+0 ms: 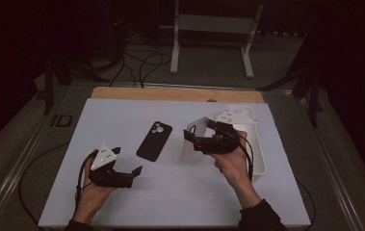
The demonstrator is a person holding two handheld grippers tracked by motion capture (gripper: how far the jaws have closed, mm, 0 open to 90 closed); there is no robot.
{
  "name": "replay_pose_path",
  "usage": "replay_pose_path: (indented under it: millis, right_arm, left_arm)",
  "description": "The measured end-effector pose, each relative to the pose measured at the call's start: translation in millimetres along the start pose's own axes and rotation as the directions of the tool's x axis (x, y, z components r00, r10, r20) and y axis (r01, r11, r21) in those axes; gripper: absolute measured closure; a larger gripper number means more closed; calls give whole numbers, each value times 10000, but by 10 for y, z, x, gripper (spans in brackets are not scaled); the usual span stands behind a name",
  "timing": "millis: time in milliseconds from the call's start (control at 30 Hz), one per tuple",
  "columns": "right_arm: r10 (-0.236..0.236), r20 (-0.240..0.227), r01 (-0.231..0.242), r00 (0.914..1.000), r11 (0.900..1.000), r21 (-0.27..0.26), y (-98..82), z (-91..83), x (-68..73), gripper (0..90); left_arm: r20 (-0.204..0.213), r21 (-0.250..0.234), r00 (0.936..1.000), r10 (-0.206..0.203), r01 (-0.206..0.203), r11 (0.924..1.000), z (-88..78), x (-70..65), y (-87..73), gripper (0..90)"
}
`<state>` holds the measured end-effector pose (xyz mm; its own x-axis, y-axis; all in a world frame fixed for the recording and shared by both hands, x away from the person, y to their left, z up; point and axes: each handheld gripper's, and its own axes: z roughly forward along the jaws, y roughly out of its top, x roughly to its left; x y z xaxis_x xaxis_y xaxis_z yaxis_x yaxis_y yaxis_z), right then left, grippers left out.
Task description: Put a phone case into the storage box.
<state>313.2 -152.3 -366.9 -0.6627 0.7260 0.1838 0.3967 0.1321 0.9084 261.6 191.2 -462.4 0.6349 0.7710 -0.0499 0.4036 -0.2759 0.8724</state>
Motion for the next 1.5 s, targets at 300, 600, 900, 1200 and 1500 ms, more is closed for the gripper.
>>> replay_pose_path:
  millis: [300, 600, 900, 1200, 1500]
  right_arm:
    - [4, 85, -5, 10000, 10000, 75, 17, 0, -36, 171]
    - [-70, 179, 67, 9998, 9999, 132, 37, 7, -59, 171]
    - [144, 444, -141, 9989, 9999, -67, 94, -40, -172, 170]
    - [437, 838, -415, 9955, 9988, -271, 161, -105, -344, 170]
    - [511, 1324, -465, 9899, 9982, -375, 263, -154, -499, 170]
  left_arm:
    - [-449, -276, 9989, -152, 140, 9995, -176, 107, -239, 0]
    - [-752, -304, 9969, -247, 225, 9993, -261, 173, -388, 0]
    - [-891, -575, 9958, -220, 169, 9982, -304, 224, -462, 0]
    - [-911, -680, 9958, -125, 63, 9977, -309, 210, -467, 0]
    - [-1064, -772, 9943, -29, -53, 9970, -324, 195, -466, 0]
